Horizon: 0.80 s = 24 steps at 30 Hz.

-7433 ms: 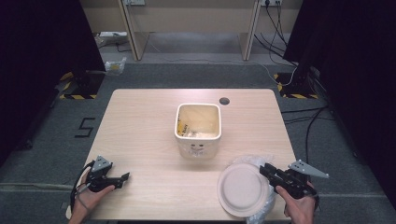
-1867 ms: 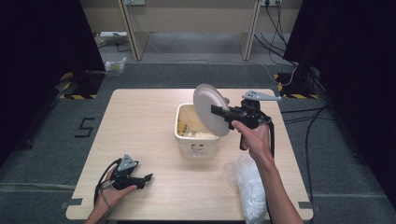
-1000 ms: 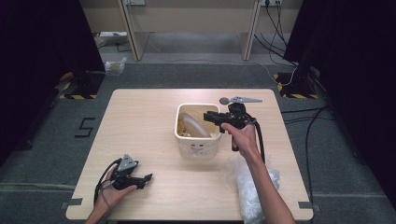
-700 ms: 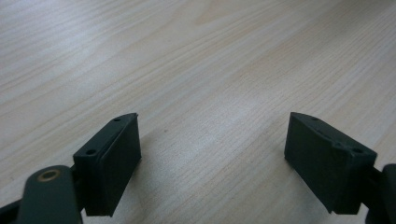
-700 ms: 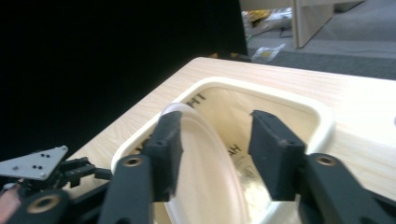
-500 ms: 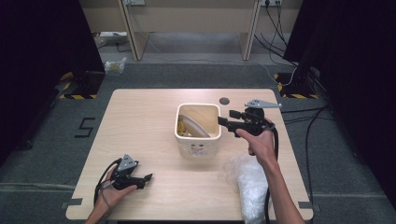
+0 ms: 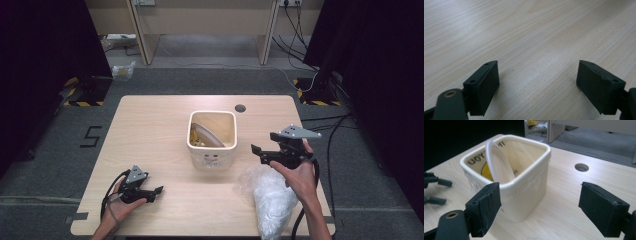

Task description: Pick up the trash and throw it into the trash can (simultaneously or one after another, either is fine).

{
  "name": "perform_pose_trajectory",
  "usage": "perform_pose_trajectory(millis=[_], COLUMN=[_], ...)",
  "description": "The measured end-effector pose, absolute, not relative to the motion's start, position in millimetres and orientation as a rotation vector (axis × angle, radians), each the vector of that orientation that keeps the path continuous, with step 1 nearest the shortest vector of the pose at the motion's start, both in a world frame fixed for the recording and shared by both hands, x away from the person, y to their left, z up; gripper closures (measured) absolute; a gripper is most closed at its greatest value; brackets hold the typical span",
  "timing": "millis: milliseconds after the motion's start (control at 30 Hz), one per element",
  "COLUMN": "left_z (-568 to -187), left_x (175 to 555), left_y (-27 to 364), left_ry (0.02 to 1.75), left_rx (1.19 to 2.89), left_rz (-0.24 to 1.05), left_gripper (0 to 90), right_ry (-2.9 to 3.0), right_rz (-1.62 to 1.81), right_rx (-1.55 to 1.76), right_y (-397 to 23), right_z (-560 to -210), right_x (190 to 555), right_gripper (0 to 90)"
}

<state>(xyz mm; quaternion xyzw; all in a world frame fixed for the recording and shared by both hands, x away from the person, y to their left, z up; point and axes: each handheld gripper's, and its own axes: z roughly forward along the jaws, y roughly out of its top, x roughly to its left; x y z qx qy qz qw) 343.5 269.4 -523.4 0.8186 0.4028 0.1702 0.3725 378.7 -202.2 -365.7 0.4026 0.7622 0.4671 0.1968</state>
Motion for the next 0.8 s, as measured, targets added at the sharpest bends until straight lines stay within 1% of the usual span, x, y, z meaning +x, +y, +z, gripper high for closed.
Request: perform_pose_trajectory(millis=[233,400,800], left_z=[-523,-523,-523], left_x=[344,344,344], left_y=[270,269,270], left_ry=[1.030,1.032,1.031], left_rx=[2.102,2.100,2.100], left_rz=[0.437,0.435,0.437], left_gripper=[17.6,17.6,17.5], right_ry=[2.139,2.159,2.276], right_rz=[1.232,1.176,1.021], right_rx=[1.134,1.133,1.158], right_y=[-212,-210,-201], right_z=[-379,-389,-425], right_x=[365,360,364], right_gripper=[17.6,17.6,16.9])
